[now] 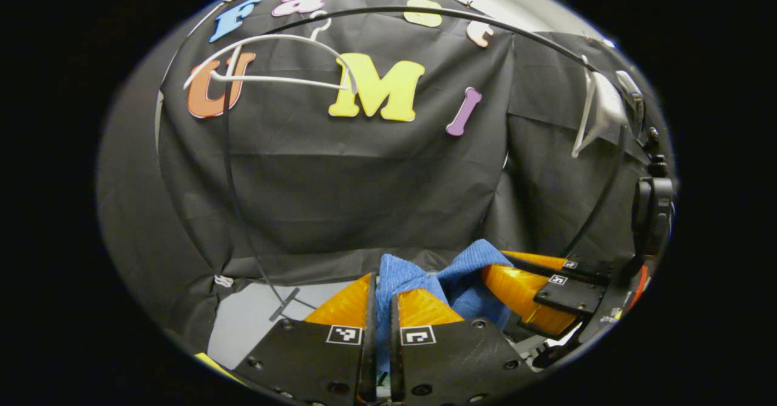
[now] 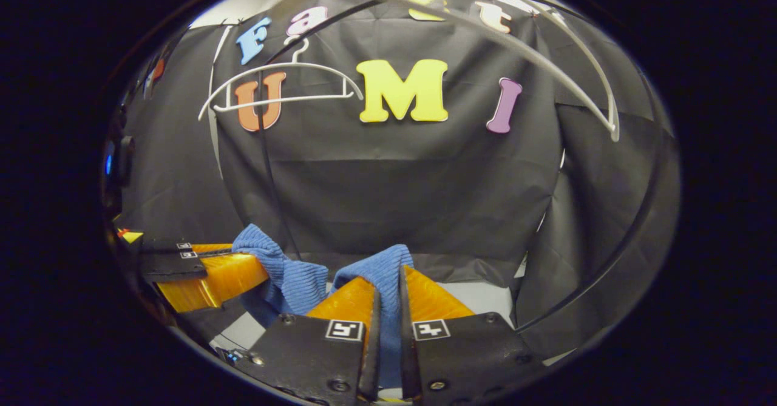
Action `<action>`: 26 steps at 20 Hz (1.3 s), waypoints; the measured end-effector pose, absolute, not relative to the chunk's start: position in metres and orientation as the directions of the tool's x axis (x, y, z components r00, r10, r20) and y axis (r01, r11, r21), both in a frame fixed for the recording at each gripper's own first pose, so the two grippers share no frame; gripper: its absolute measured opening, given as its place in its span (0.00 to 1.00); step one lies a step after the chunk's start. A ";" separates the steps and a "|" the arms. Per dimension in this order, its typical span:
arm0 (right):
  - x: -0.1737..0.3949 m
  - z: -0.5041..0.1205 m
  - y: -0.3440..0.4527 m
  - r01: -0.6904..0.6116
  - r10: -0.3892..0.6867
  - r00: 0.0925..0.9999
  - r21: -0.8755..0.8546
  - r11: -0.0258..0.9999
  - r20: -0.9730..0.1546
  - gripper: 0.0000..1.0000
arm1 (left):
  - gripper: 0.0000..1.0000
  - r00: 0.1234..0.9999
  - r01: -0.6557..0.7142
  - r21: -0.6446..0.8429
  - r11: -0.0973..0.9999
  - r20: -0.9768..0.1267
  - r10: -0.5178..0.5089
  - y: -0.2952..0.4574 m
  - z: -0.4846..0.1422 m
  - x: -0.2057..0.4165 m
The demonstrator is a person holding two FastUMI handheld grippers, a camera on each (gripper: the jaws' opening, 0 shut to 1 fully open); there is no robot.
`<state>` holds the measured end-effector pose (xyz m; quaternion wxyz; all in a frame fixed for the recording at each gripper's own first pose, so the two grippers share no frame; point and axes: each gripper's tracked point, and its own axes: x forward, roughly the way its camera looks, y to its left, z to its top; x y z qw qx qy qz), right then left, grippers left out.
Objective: Grasp the clothes on the hanger with both hands and then place them into the laundry hamper below.
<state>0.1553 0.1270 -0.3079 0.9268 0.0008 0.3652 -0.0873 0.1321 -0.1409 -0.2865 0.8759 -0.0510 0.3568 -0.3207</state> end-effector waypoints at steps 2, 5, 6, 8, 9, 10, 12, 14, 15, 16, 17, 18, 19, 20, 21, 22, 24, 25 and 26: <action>0.159 -0.306 0.129 0.136 -0.157 0.729 -0.083 0.987 -0.666 0.33 | 0.25 0.535 0.507 -0.307 0.805 -0.620 -0.574 -0.136 -0.296 0.132; 0.166 -0.288 0.125 0.101 -0.187 0.774 -0.173 0.980 -0.605 0.53 | 0.31 0.508 0.475 -0.313 0.822 -0.666 -0.547 -0.132 -0.311 0.125; 0.165 -0.285 0.125 0.094 -0.189 0.782 -0.187 0.978 -0.594 0.60 | 0.24 0.503 0.473 -0.313 0.823 -0.672 -0.544 -0.132 -0.310 0.125; 0.161 -0.284 0.124 0.093 -0.187 0.781 -0.185 0.978 -0.596 0.53 | 0.60 0.520 0.484 -0.303 0.821 -0.655 -0.548 -0.134 -0.304 0.131; 0.159 -0.285 0.123 0.098 -0.187 0.777 -0.178 0.979 -0.602 0.53 | 0.51 0.527 0.490 -0.294 0.821 -0.650 -0.548 -0.133 -0.303 0.132; 0.157 -0.286 0.122 0.104 -0.187 0.773 -0.169 0.980 -0.607 0.53 | 0.51 0.523 0.497 -0.296 0.816 -0.647 -0.554 -0.135 -0.304 0.131; 0.152 -0.288 0.117 0.116 -0.188 0.766 -0.156 0.981 -0.615 0.61 | 0.72 0.513 0.495 -0.299 0.816 -0.657 -0.552 -0.134 -0.305 0.124; 0.147 -0.284 0.111 0.123 -0.191 0.765 -0.151 0.981 -0.615 0.53 | 0.77 0.508 0.484 -0.298 0.822 -0.670 -0.542 -0.132 -0.307 0.120; 0.144 -0.281 0.108 0.125 -0.192 0.766 -0.150 0.981 -0.614 0.54 | 0.86 0.500 0.480 -0.303 0.823 -0.677 -0.540 -0.132 -0.308 0.117; 0.140 -0.278 0.105 0.128 -0.193 0.768 -0.149 0.980 -0.610 0.55 | 0.89 0.500 0.473 -0.299 0.829 -0.684 -0.532 -0.132 -0.310 0.116; 0.138 -0.275 0.103 0.130 -0.193 0.771 -0.146 0.981 -0.607 0.60 | 0.92 0.501 0.468 -0.295 0.833 -0.688 -0.525 -0.132 -0.310 0.115; 0.134 -0.272 0.101 0.133 -0.192 0.775 -0.142 0.981 -0.602 0.71 | 0.95 0.504 0.464 -0.291 0.837 -0.690 -0.519 -0.131 -0.307 0.113; 0.132 -0.269 0.099 0.136 -0.193 0.775 -0.139 0.981 -0.602 0.69 | 0.95 0.508 0.462 -0.287 0.839 -0.690 -0.516 -0.131 -0.305 0.113; 0.129 -0.267 0.097 0.136 -0.190 0.776 -0.135 0.982 -0.601 0.78 | 0.95 0.512 0.460 -0.283 0.842 -0.690 -0.512 -0.130 -0.302 0.112; 0.126 -0.262 0.095 0.137 -0.188 0.779 -0.130 0.982 -0.598 0.79 | 0.95 0.517 0.459 -0.280 0.843 -0.688 -0.510 -0.131 -0.298 0.111; 0.122 -0.257 0.092 0.138 -0.187 0.782 -0.128 0.982 -0.595 0.72 | 0.95 0.521 0.459 -0.280 0.843 -0.684 -0.511 -0.131 -0.295 0.108; 0.114 -0.248 0.086 0.140 -0.187 0.788 -0.125 0.982 -0.586 0.75 | 0.95 0.532 0.460 -0.277 0.844 -0.674 -0.512 -0.132 -0.285 0.103; 0.111 -0.243 0.083 0.141 -0.187 0.792 -0.123 0.982 -0.582 0.77 | 0.95 0.537 0.462 -0.274 0.844 -0.671 -0.511 -0.133 -0.280 0.101; 0.107 -0.238 0.079 0.142 -0.186 0.796 -0.121 0.983 -0.576 0.77 | 0.95 0.544 0.463 -0.269 0.844 -0.666 -0.510 -0.134 -0.275 0.100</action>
